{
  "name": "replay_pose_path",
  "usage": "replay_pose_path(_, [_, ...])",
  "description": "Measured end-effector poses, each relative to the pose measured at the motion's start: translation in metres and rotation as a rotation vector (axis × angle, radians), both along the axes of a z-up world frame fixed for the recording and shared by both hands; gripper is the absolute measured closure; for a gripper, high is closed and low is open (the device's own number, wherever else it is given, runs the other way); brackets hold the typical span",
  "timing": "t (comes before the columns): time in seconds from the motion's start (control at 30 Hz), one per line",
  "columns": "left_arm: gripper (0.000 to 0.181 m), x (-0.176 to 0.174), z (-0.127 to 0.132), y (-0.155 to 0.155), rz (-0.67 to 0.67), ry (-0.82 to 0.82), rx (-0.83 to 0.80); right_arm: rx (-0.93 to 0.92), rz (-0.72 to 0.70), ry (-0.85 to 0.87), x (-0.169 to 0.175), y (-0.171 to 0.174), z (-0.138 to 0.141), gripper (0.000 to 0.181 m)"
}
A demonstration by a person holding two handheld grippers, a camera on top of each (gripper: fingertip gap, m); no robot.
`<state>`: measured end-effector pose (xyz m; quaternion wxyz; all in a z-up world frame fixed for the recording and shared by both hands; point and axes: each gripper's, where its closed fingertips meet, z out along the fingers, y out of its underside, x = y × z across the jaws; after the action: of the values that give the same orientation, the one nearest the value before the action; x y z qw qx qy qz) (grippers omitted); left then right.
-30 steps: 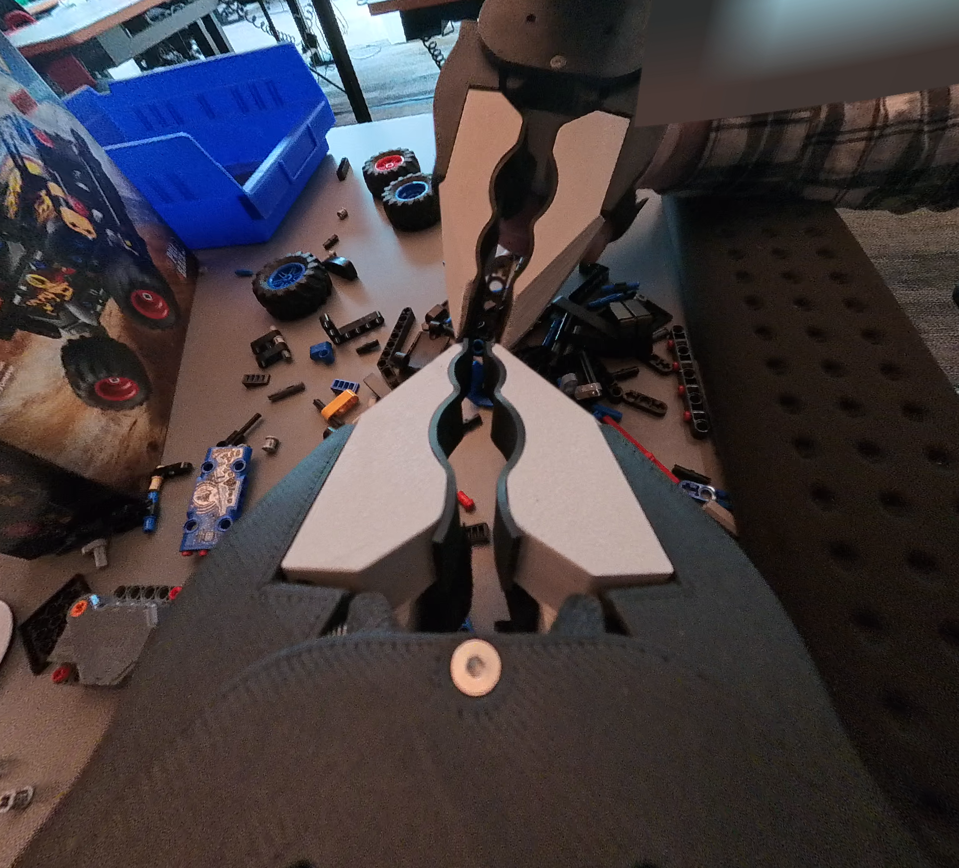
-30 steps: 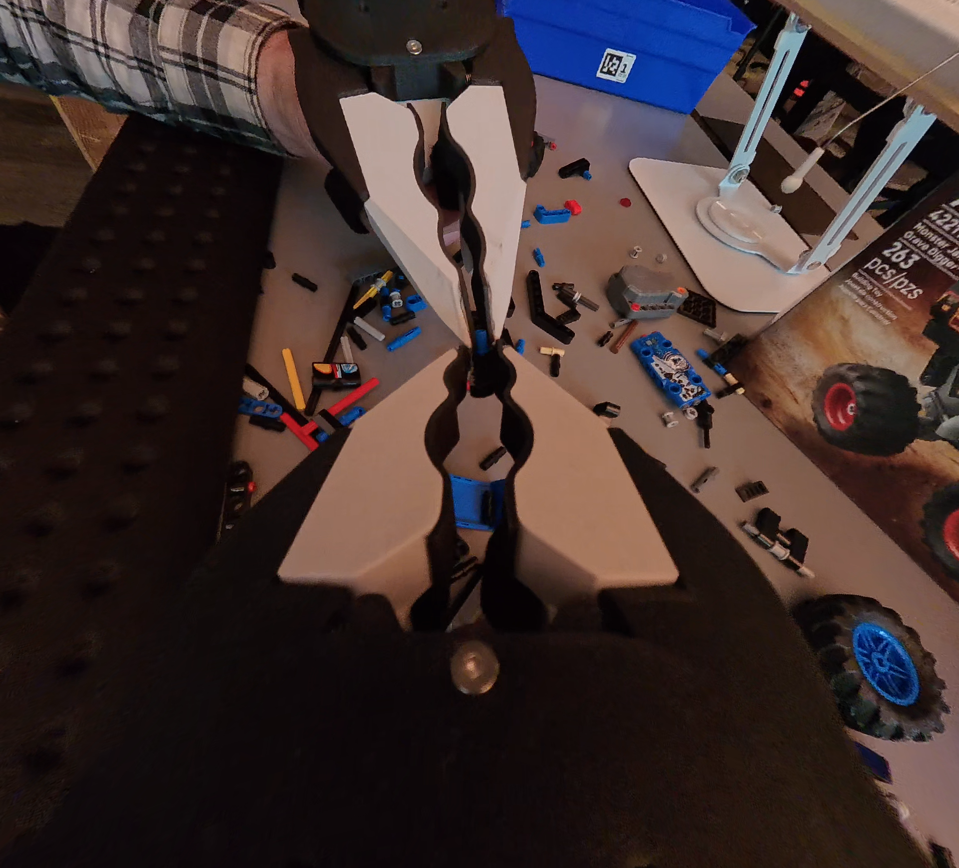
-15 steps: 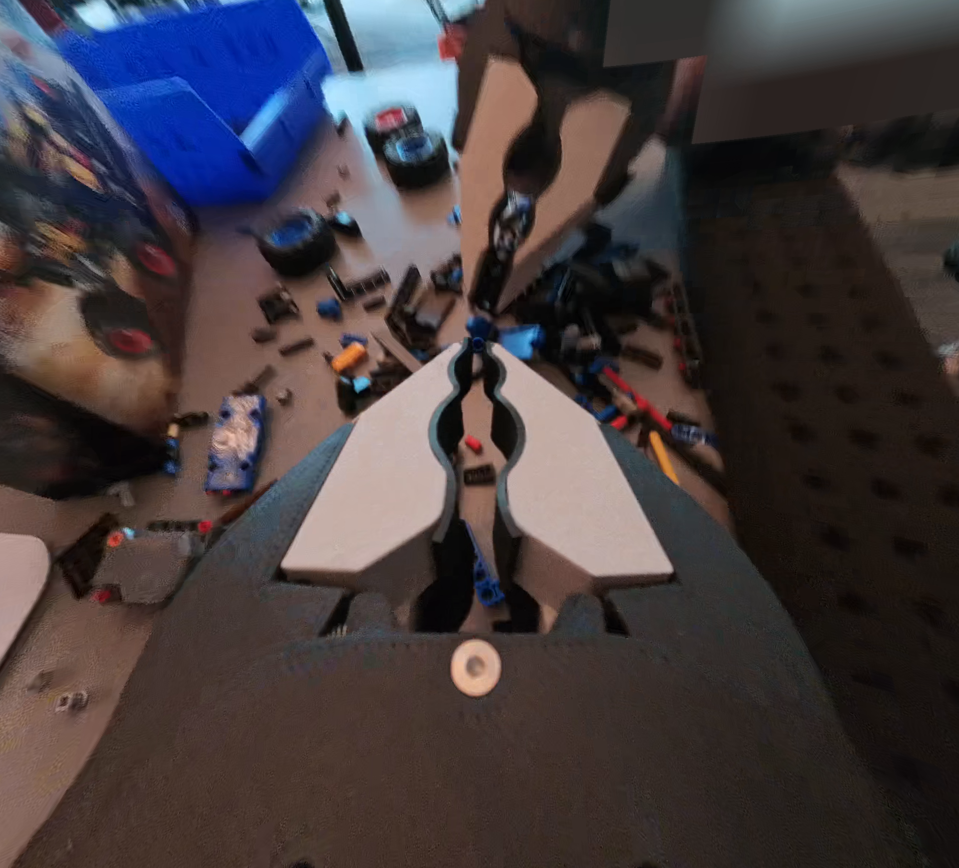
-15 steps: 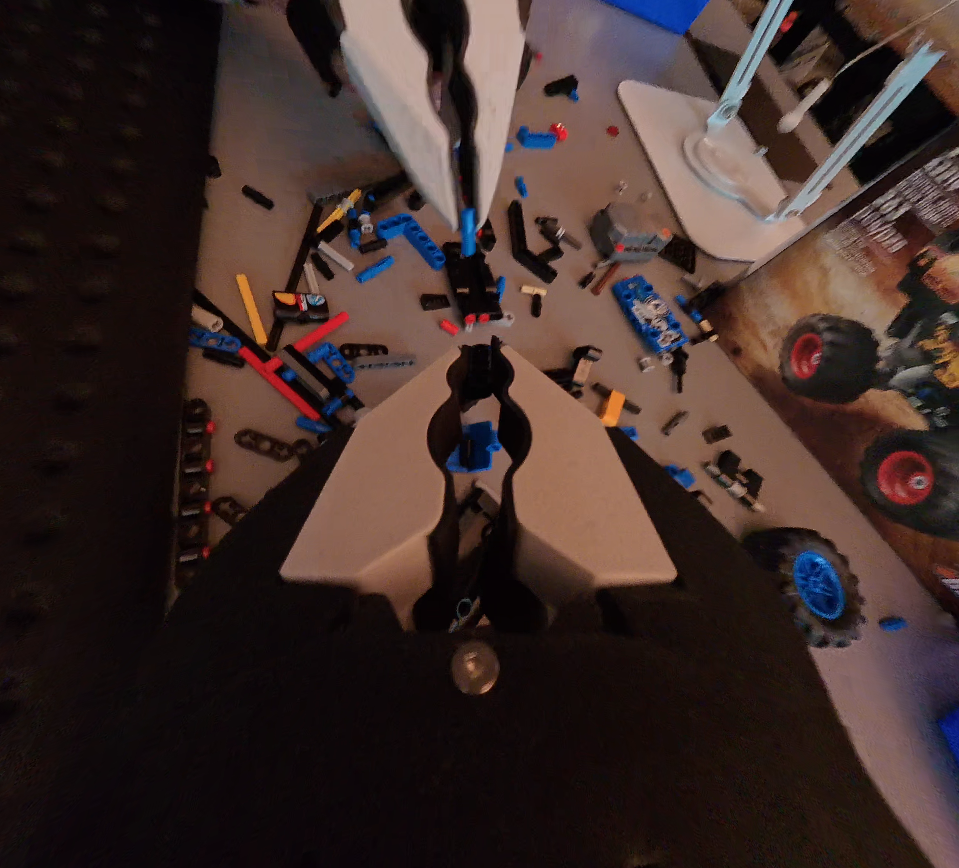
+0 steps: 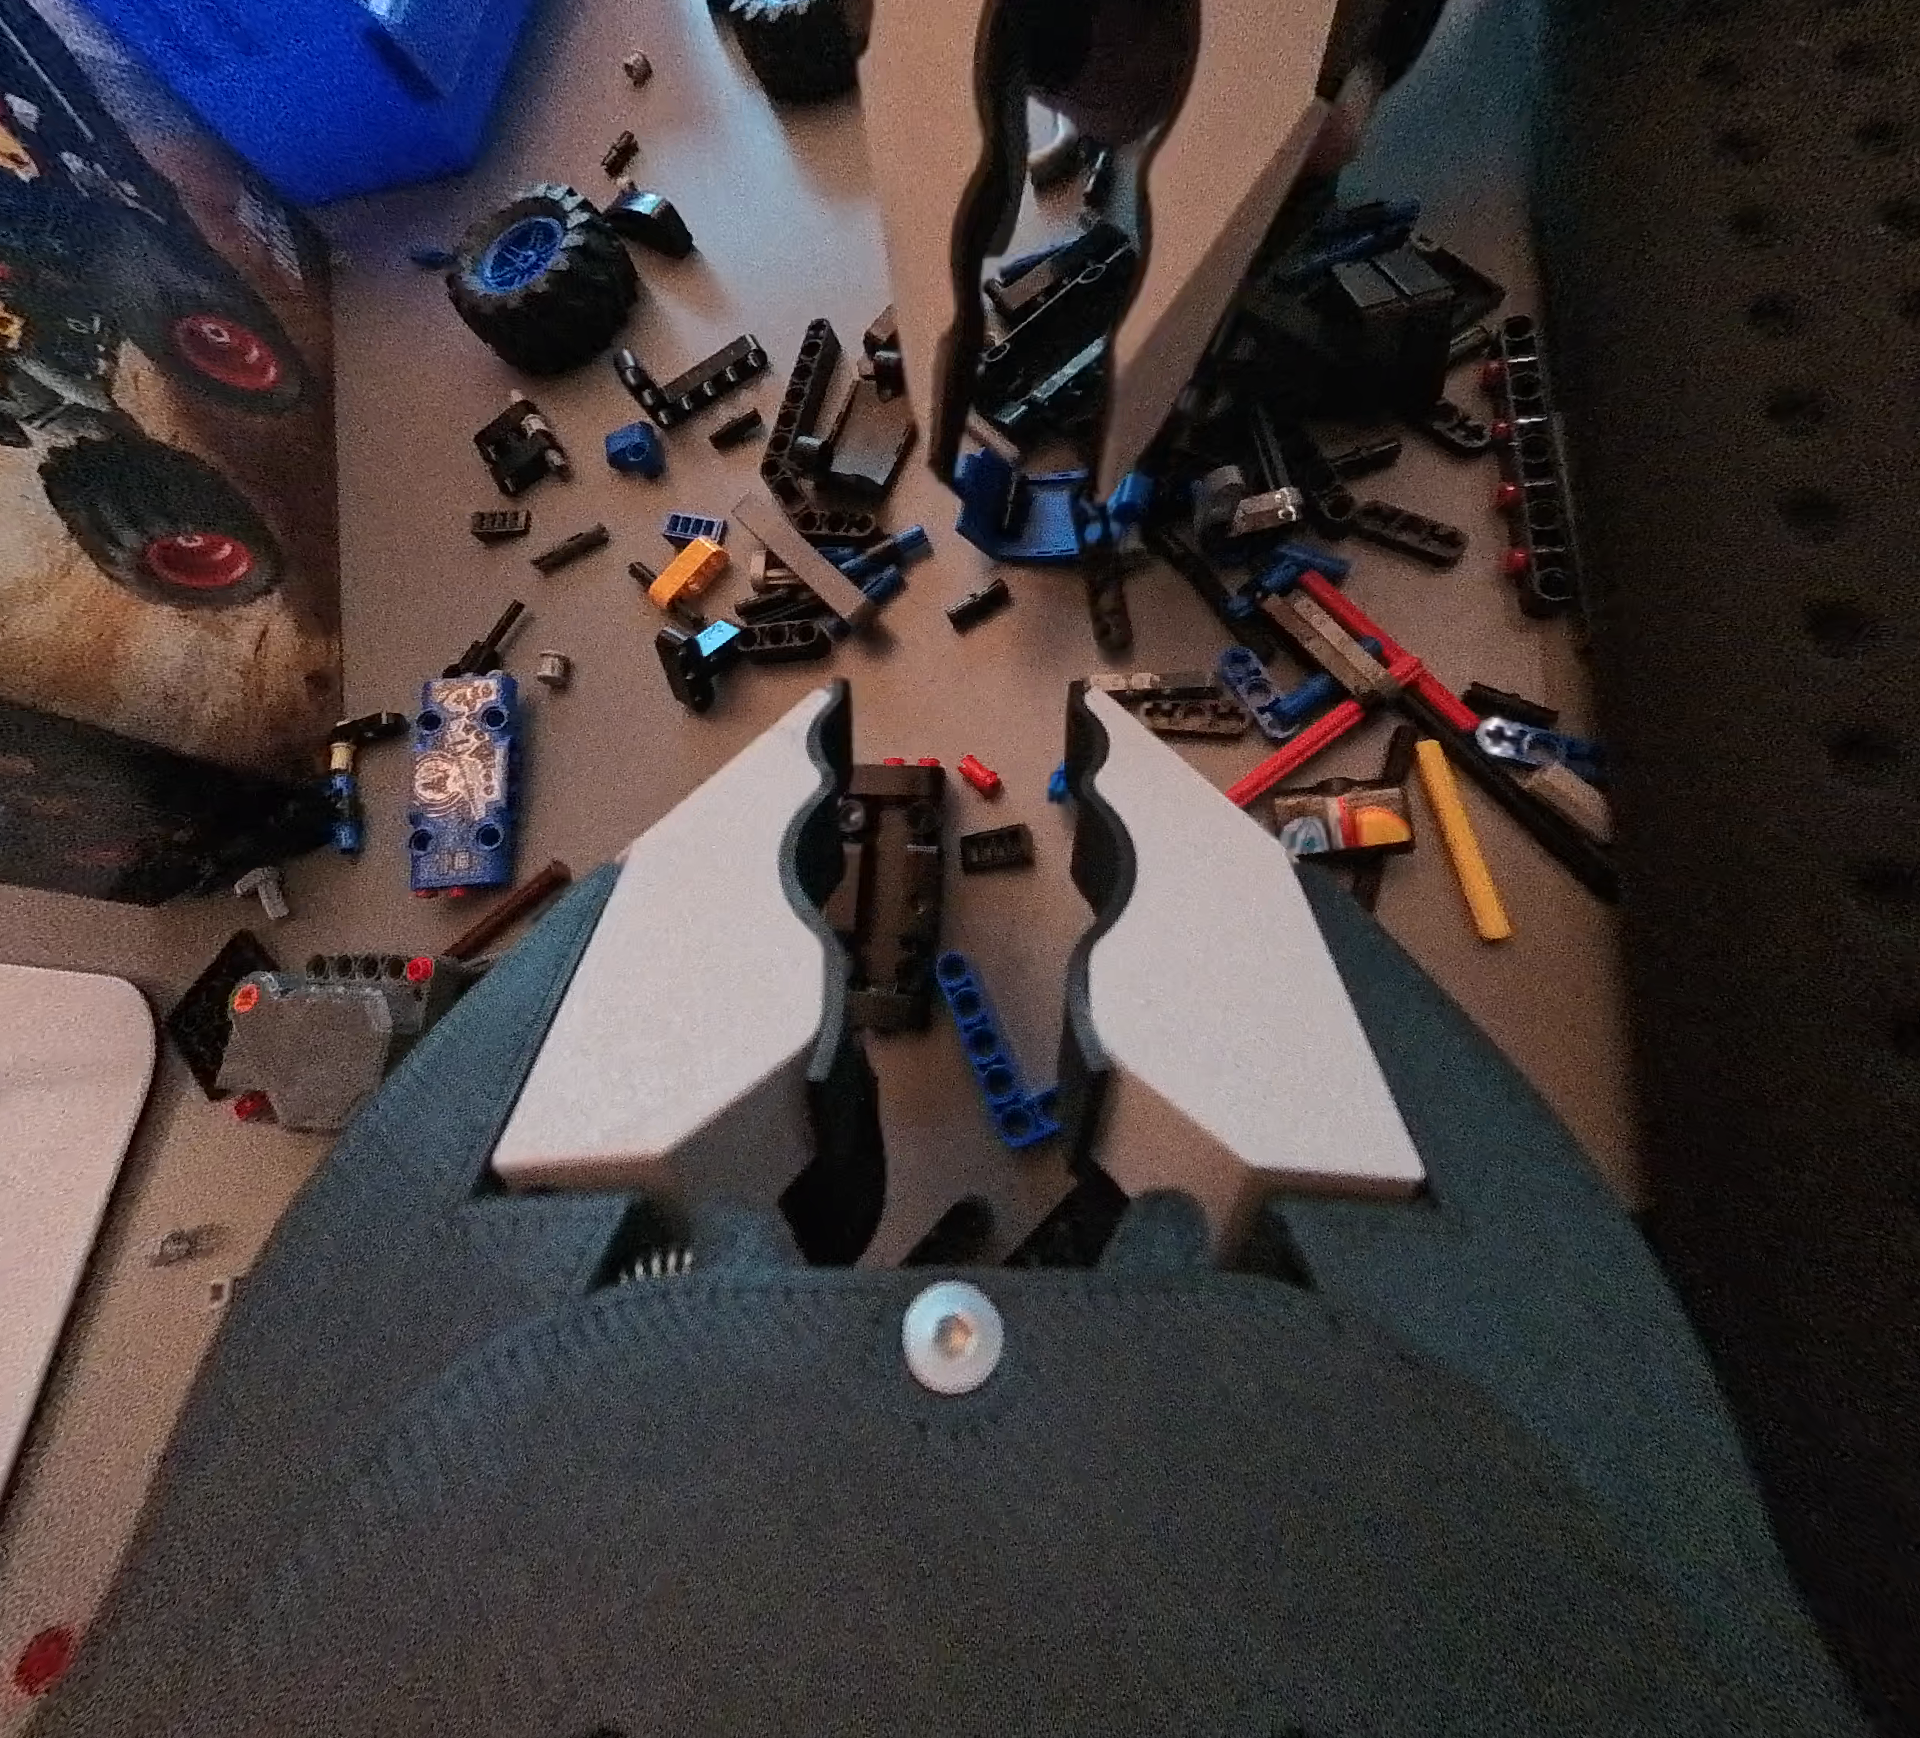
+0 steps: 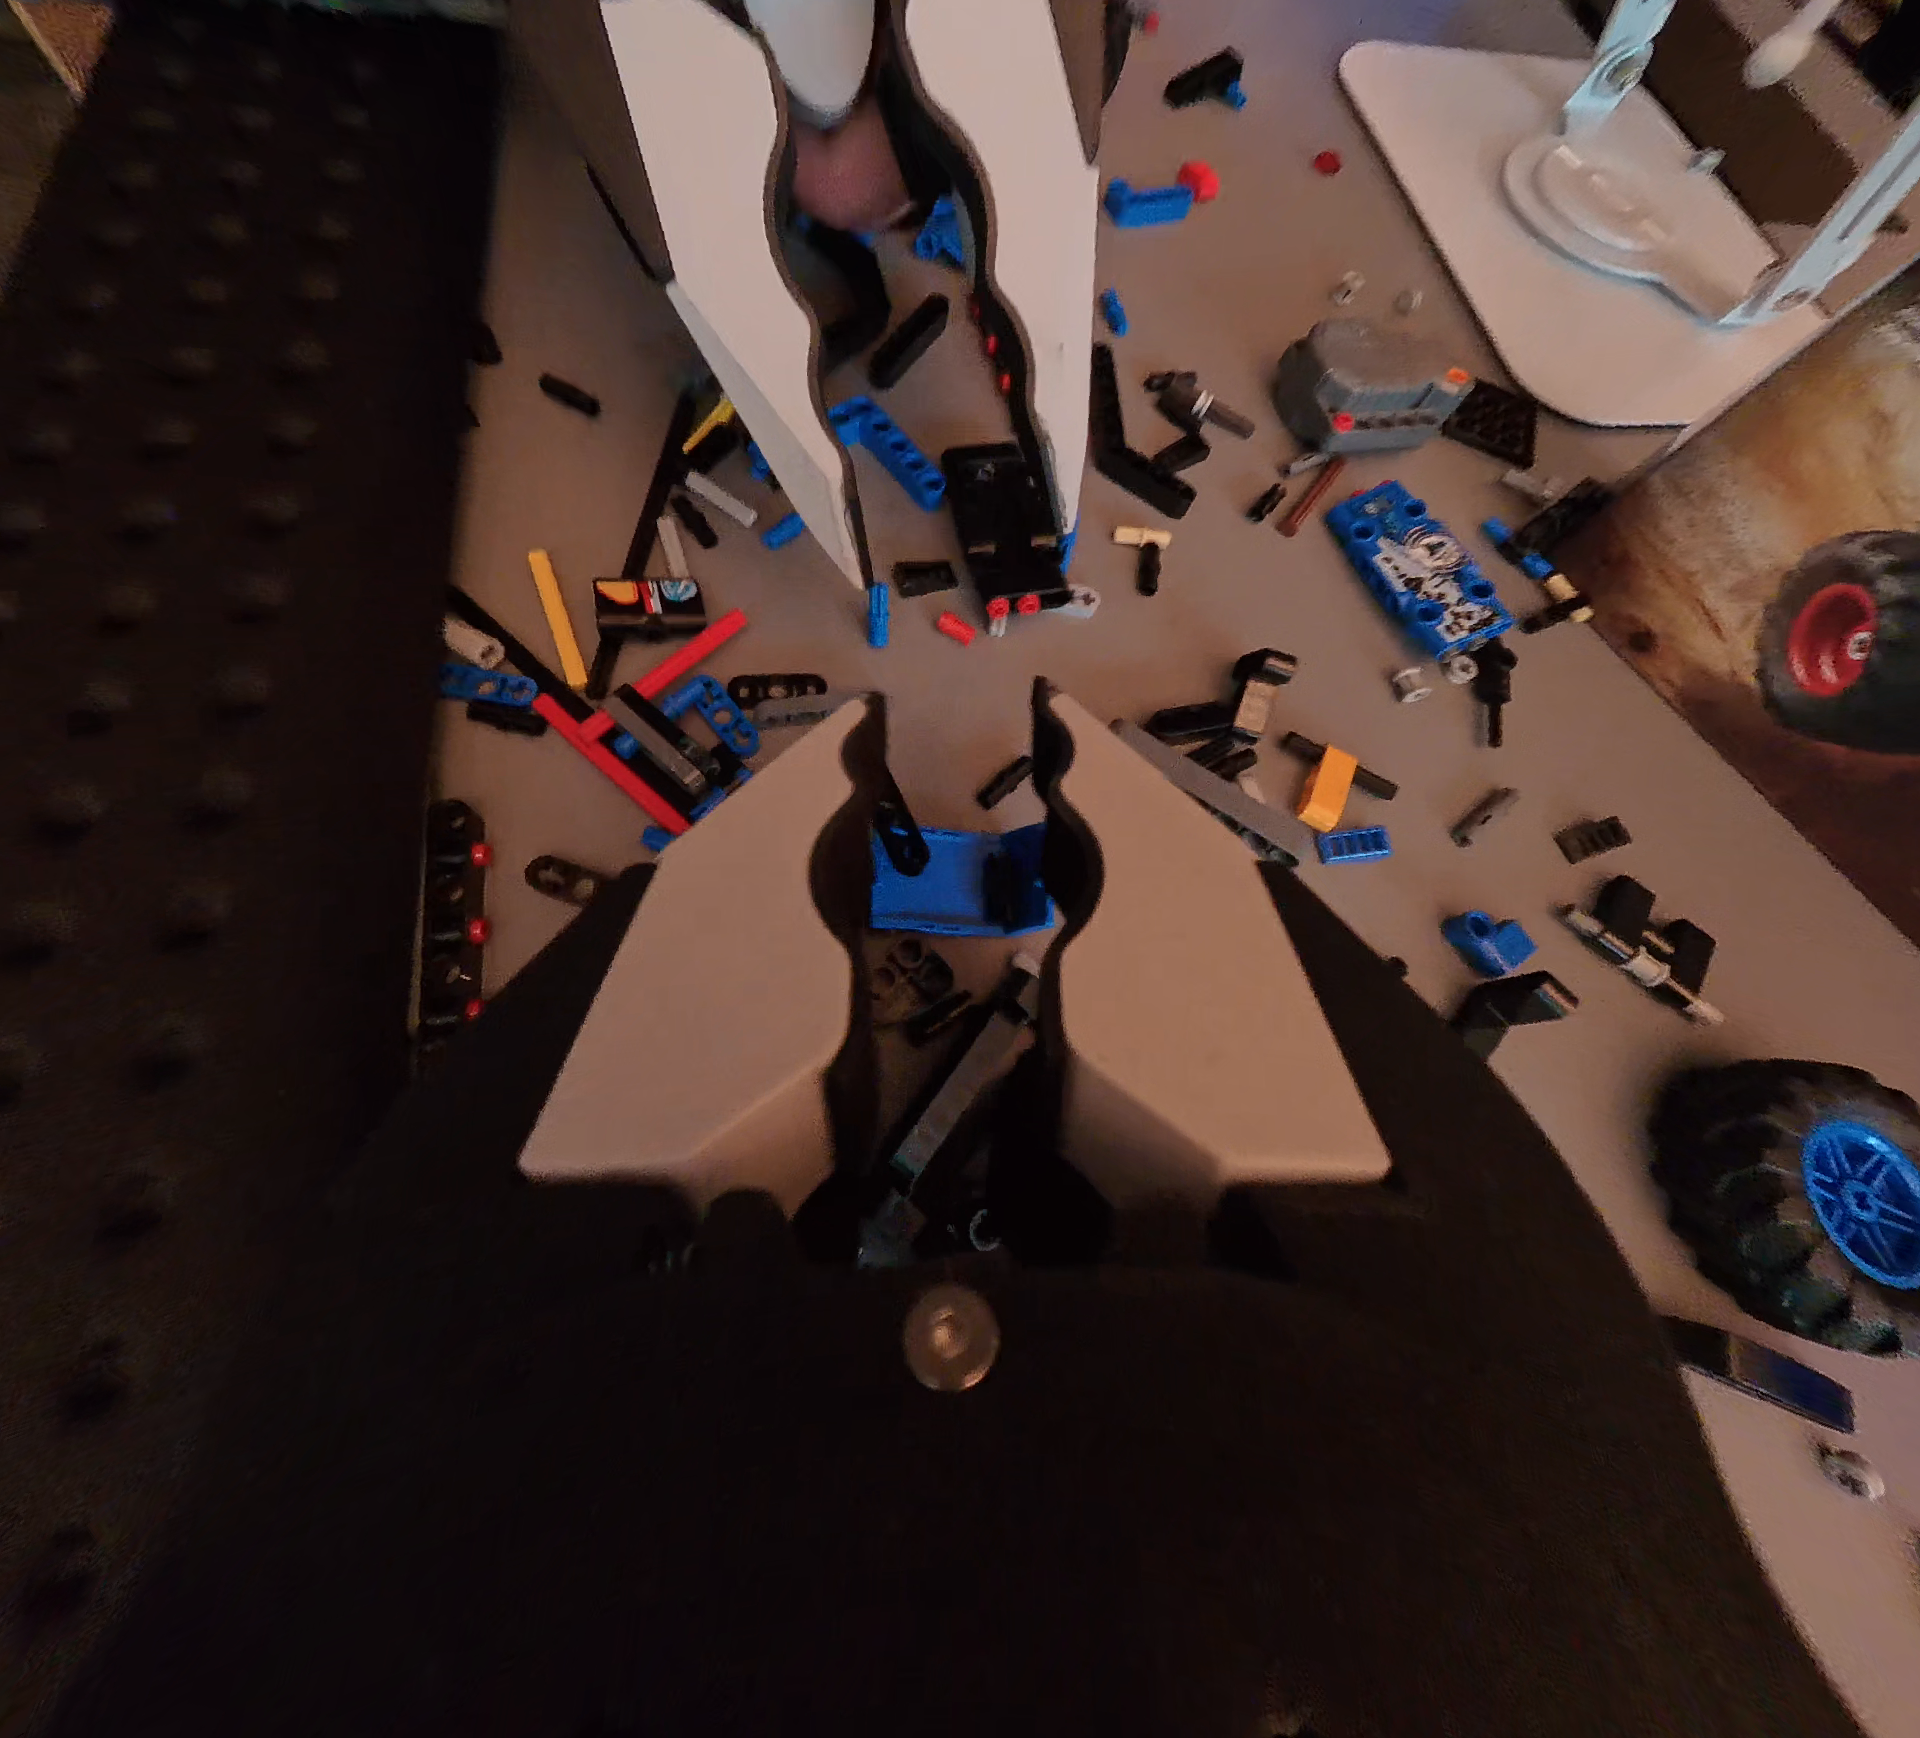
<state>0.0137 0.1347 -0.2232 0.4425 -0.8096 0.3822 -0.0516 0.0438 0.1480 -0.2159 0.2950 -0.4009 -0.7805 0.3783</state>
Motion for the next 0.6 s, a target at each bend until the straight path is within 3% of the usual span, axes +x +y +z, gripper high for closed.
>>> replay_pose_path(0.07, [0.14,-0.006,0.002,0.004,0.03,-0.007,0.014,-0.015,-0.017,0.048,0.001,0.007,0.01,0.171])
replay_pose_path(0.27, [0.139,-0.045,0.015,0.023,0.194,0.033,0.08,-0.021,-0.221,0.143,0.001,0.053,0.03,0.158])
replay_pose_path(0.43, [0.148,-0.095,0.022,0.054,0.351,0.13,0.075,0.016,-0.307,0.125,-0.001,0.071,0.024,0.157])
replay_pose_path(0.6, [0.146,-0.13,-0.001,0.099,0.433,0.166,-0.028,0.052,-0.316,0.111,-0.004,0.071,0.018,0.159])
